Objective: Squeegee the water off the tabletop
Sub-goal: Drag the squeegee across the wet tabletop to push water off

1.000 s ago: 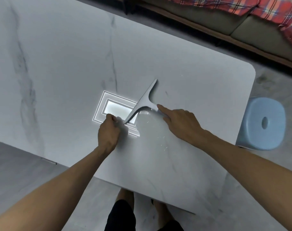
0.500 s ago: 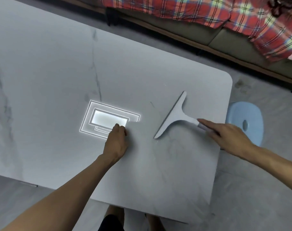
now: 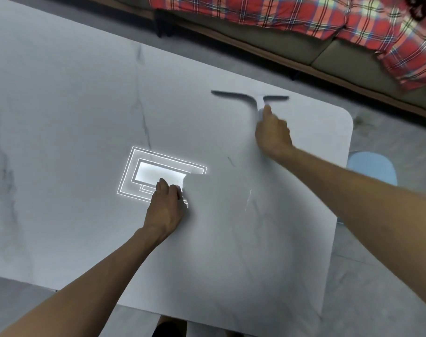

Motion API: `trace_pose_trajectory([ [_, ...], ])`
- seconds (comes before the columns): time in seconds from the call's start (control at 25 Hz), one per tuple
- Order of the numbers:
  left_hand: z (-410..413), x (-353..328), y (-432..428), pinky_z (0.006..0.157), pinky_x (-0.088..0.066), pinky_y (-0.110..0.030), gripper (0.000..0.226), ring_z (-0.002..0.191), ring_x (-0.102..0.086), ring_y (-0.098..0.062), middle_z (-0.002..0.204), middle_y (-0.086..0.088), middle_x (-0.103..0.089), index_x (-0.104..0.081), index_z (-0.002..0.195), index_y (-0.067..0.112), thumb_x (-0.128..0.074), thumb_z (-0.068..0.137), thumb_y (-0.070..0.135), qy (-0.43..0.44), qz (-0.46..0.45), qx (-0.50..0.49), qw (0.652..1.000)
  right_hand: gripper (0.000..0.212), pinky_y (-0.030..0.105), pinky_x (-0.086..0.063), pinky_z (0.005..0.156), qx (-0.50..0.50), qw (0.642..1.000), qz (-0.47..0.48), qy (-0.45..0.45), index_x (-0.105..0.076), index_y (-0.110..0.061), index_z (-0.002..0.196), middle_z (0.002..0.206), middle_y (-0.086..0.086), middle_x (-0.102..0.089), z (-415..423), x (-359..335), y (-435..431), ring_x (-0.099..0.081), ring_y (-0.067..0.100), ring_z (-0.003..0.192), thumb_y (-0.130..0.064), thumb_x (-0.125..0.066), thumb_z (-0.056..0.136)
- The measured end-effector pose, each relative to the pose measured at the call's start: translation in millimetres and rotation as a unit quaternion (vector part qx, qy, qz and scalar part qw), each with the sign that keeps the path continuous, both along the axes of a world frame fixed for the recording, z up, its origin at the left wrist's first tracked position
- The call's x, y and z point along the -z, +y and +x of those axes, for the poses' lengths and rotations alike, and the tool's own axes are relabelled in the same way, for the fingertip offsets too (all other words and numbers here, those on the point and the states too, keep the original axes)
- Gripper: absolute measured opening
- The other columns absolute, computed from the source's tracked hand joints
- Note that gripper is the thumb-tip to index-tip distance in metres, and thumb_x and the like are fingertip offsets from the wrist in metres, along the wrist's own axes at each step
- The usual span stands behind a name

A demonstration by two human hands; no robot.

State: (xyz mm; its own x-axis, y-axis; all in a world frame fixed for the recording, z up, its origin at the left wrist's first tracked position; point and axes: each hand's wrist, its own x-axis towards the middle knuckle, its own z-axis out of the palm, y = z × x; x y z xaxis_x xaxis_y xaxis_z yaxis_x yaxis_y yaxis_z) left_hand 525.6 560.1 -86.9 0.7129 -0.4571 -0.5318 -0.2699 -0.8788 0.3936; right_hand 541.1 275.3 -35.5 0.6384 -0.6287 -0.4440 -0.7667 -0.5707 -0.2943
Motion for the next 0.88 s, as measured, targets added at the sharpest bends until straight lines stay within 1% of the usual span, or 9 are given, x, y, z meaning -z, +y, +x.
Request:
trace_pose_trajectory([
  [0.12,2,-13,4,0.065,-0.028,-0.030,0.022,0.077,-0.040,-0.025,0.105,-0.012,-0.049,-0.052,0.097,0.005,-0.045,0.077,-0.004,0.014,-0.026,-0.045,0.999,0.055,0.040,-0.043,0.084,-0.043,0.997,0.047,0.039,-0.013,-0.026,0.151,0.116,0.024,-0.059,-74,-17,40,-0.056,0.041,0.106,-0.020,-0.032,0.100],
  [0.24,7,-29,8,0.055,-0.029,-0.031,0.019,0.073,-0.046,-0.025,0.076,0.005,-0.049,-0.046,0.090,0.016,-0.044,0.080,0.000,0.030,-0.025,-0.144,0.989,0.053,0.032,-0.044,0.076,-0.057,0.988,0.105,0.095,-0.016,-0.035,0.150,0.105,0.016,-0.062,-123,-51,59,-0.059,0.034,0.095,-0.027,-0.032,0.101],
  [0.32,10,-35,17,0.052,-0.031,-0.028,0.019,0.072,-0.047,-0.026,0.070,0.007,-0.049,-0.049,0.091,0.014,-0.041,0.081,0.000,0.026,-0.022,-0.189,0.981,0.048,0.033,-0.046,0.077,-0.066,0.992,0.091,0.062,-0.026,-0.029,0.148,0.105,0.019,-0.063,-110,-58,52,-0.060,0.035,0.096,-0.028,-0.033,0.101],
  [0.44,11,-35,36,0.054,-0.034,-0.027,0.020,0.071,-0.047,-0.026,0.080,-0.005,-0.058,-0.052,0.095,0.006,-0.038,0.081,0.000,0.016,-0.033,-0.245,0.969,0.039,0.037,-0.045,0.076,-0.032,0.999,0.030,-0.013,-0.035,-0.015,0.138,0.112,0.026,-0.060,-40,-37,32,-0.058,0.042,0.100,-0.021,-0.032,0.100],
  [0.52,10,-33,50,0.056,-0.035,-0.030,0.016,0.071,-0.046,-0.025,0.082,-0.007,-0.057,-0.050,0.093,0.003,-0.039,0.083,0.001,0.014,-0.048,-0.258,0.965,0.042,0.041,-0.050,0.075,0.040,0.998,0.045,-0.026,-0.034,-0.014,0.138,0.115,0.023,-0.058,11,-21,30,-0.058,0.041,0.101,-0.016,-0.031,0.097],
  [0.6,9,-30,66,0.057,-0.034,-0.033,0.011,0.072,-0.048,-0.025,0.077,-0.001,-0.053,-0.048,0.093,0.006,-0.040,0.087,0.004,0.019,-0.047,-0.265,0.963,0.052,0.043,-0.052,0.083,0.064,0.996,0.065,-0.025,-0.025,-0.019,0.147,0.124,0.019,-0.055,36,-7,51,-0.057,0.039,0.106,-0.014,-0.030,0.096],
  [0.72,5,-20,88,0.066,-0.037,-0.031,0.012,0.077,-0.052,-0.027,0.086,-0.003,-0.056,-0.047,0.100,0.008,-0.040,0.090,0.007,0.030,-0.032,-0.271,0.962,0.055,0.037,-0.042,0.082,-0.065,0.995,0.070,-0.022,-0.016,-0.025,0.151,0.121,0.021,-0.056,11,0,106,-0.053,0.040,0.109,-0.018,-0.032,0.099],
  [0.8,-1,-19,95,0.067,-0.037,-0.033,0.012,0.078,-0.052,-0.029,0.083,-0.002,-0.055,-0.045,0.102,0.010,-0.038,0.092,0.009,0.041,-0.018,-0.265,0.963,0.054,0.039,-0.043,0.082,-0.156,0.983,0.098,-0.023,-0.019,-0.030,0.150,0.108,0.023,-0.062,-28,-5,133,-0.056,0.040,0.101,-0.021,-0.035,0.099],
  [0.88,-7,-20,97,0.066,-0.038,-0.034,0.011,0.075,-0.052,-0.031,0.075,0.001,-0.051,-0.044,0.102,0.012,-0.037,0.093,0.012,0.051,-0.008,-0.257,0.965,0.055,0.039,-0.048,0.081,-0.225,0.969,0.104,-0.011,-0.020,-0.036,0.150,0.101,0.018,-0.065,-70,-9,138,-0.061,0.038,0.093,-0.023,-0.038,0.100],
])
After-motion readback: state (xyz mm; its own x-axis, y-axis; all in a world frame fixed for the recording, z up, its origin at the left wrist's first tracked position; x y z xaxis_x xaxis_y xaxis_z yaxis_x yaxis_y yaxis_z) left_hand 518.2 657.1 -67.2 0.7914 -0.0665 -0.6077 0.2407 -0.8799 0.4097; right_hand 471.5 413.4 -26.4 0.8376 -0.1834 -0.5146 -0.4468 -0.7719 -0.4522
